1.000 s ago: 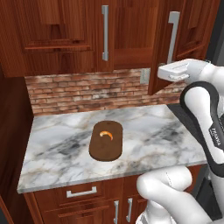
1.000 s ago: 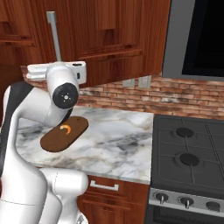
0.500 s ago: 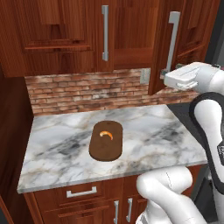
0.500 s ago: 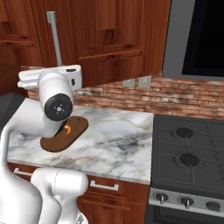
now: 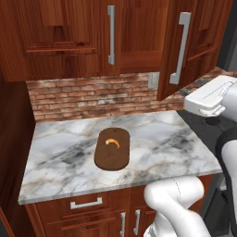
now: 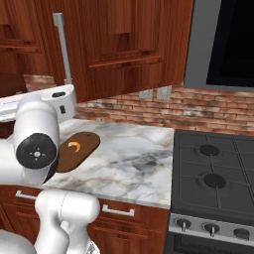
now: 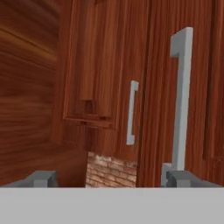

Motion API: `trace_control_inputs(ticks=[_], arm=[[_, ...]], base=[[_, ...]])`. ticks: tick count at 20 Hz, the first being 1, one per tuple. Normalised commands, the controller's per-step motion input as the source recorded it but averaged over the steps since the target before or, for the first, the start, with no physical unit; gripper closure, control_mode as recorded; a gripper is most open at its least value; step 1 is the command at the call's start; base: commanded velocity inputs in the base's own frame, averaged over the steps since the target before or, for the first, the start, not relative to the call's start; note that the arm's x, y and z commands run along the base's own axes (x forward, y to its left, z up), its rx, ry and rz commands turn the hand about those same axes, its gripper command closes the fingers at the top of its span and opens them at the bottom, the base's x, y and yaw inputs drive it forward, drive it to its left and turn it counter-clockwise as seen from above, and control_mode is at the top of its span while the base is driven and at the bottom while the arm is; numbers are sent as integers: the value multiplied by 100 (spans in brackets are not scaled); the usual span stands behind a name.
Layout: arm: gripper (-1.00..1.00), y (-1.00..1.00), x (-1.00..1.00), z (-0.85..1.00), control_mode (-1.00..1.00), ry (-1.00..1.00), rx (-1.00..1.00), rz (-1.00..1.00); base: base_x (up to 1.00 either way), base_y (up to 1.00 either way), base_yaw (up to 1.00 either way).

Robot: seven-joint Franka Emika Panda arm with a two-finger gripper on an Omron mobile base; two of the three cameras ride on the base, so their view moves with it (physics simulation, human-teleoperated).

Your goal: Open the cabinet, retrieve the rolling pin, and place it next to the meat on the cutting board to prepare for tenderizing.

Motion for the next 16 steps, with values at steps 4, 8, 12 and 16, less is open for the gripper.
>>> trace_control_inputs(ticks=[4, 8, 12, 16], arm=[[-100, 43, -70, 1, -100, -2, -23, -6], [-100, 68, -29, 0, -100, 0, -38, -14], [-100, 78, 1, 0, -100, 1, -47, -18], [-100, 69, 29, -6, -100, 12, -42, -23]], base=[[0, 0, 0], [0, 0, 0], [0, 0, 0], [0, 0, 0]])
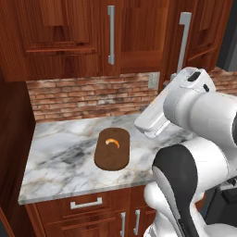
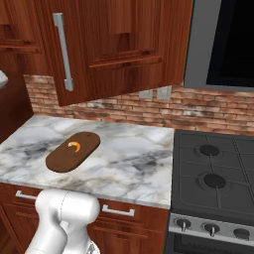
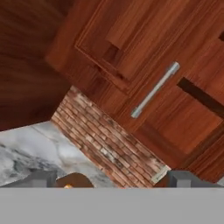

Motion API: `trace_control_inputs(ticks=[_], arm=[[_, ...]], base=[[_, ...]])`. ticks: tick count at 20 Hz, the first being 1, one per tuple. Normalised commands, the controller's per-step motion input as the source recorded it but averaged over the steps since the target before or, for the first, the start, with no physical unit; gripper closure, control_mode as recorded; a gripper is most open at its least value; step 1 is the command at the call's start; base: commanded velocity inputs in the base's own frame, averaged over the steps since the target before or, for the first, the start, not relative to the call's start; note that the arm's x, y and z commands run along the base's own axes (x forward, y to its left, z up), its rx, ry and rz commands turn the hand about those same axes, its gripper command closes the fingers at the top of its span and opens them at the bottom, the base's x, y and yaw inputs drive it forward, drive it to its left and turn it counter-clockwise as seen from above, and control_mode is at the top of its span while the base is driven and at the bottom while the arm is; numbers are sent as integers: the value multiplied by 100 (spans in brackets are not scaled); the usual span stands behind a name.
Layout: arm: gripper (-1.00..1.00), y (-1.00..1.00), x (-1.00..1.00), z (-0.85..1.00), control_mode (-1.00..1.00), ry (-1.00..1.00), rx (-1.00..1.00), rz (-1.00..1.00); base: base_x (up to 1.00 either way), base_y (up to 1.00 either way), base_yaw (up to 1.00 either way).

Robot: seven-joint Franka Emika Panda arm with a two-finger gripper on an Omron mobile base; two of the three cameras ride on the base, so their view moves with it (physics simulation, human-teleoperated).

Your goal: Open the cabinet, retrieve the rolling pin, and place it next to the meat on the cutting board to prepare for tenderizing.

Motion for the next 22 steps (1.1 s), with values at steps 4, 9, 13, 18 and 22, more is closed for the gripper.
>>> trace_control_inputs(ticks=[4, 9, 13, 18, 22], arm=[[-100, 44, 65, -20, -100, 25, -33, -26], [-100, 10, 73, -27, -100, 22, -25, -24], [-100, -3, 80, -35, -100, 14, -20, -15], [-100, -4, 86, -40, -100, 8, -20, -14], [-100, -7, 79, -40, -100, 2, -21, -16]], base=[[0, 0, 0], [0, 0, 0], [0, 0, 0], [0, 0, 0], [0, 0, 0]])
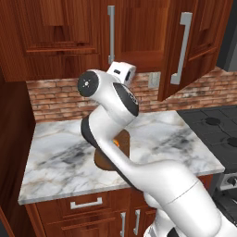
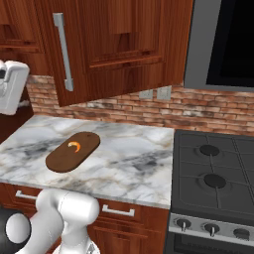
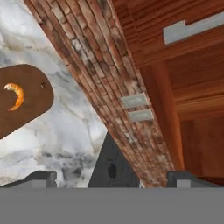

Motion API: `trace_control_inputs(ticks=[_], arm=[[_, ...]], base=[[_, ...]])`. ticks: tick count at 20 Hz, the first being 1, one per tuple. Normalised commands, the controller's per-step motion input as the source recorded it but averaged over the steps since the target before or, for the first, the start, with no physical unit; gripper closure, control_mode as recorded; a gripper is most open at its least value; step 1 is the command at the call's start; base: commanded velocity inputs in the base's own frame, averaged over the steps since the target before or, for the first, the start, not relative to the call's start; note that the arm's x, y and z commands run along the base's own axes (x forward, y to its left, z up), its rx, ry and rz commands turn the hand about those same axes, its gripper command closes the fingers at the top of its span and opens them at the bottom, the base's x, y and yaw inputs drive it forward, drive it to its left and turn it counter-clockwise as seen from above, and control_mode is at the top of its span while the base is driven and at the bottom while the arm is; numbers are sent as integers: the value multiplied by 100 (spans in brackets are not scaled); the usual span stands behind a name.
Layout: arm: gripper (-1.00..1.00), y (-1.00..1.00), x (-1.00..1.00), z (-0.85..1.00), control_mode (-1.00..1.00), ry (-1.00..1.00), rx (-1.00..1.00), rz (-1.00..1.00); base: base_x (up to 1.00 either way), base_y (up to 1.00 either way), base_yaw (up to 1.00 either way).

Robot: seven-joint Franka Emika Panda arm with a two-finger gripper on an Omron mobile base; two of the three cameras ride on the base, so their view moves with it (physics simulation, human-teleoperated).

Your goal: Open the cabinet, retrieve the rolling pin, and place it next to the meat on the cutting board to prepare for tenderizing.

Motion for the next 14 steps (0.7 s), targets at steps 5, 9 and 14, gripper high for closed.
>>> trace_control_inputs(ticks=[5, 9, 14], arm=[[-100, -14, 58, -26, -100, 0, -20, -16], [-100, -24, 22, 0, -100, -5, -11, -13], [-100, -16, -3, 0, -100, -2, -4, -12]], base=[[0, 0, 0], [0, 0, 0], [0, 0, 0]])
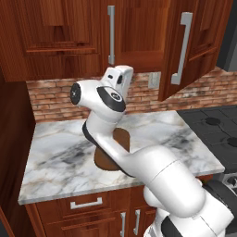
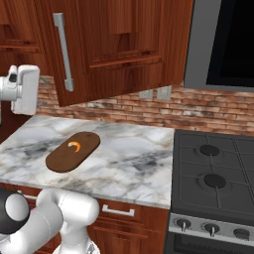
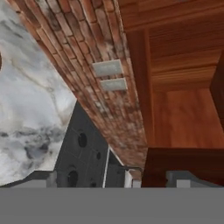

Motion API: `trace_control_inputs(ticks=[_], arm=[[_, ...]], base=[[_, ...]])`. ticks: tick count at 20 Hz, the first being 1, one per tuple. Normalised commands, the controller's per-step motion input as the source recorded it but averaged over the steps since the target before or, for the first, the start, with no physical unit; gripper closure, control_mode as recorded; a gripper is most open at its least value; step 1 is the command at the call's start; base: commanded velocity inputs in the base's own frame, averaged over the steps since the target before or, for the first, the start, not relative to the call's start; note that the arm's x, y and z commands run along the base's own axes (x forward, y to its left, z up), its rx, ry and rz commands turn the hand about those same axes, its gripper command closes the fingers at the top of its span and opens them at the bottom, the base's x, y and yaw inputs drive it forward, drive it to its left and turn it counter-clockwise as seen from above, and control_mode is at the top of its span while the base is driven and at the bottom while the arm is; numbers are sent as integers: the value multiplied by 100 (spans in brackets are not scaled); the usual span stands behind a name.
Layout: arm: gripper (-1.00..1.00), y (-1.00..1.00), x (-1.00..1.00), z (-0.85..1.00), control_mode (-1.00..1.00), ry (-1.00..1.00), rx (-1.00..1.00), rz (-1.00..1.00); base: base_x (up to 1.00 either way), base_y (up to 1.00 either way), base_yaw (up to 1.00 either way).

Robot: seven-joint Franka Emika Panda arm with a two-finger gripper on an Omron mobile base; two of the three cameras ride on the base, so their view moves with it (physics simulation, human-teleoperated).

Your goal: Open the cabinet, retrieve the rolling pin, and place it next to the meat on the cutting board to prepare for tenderizing.

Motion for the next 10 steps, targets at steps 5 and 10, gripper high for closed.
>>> trace_control_inputs(ticks=[5, 10], arm=[[-100, -30, 0, 0, -100, -2, 0, -9], [-100, -43, 14, 0, -100, 0, 0, -7]], base=[[0, 0, 0], [0, 0, 0]])
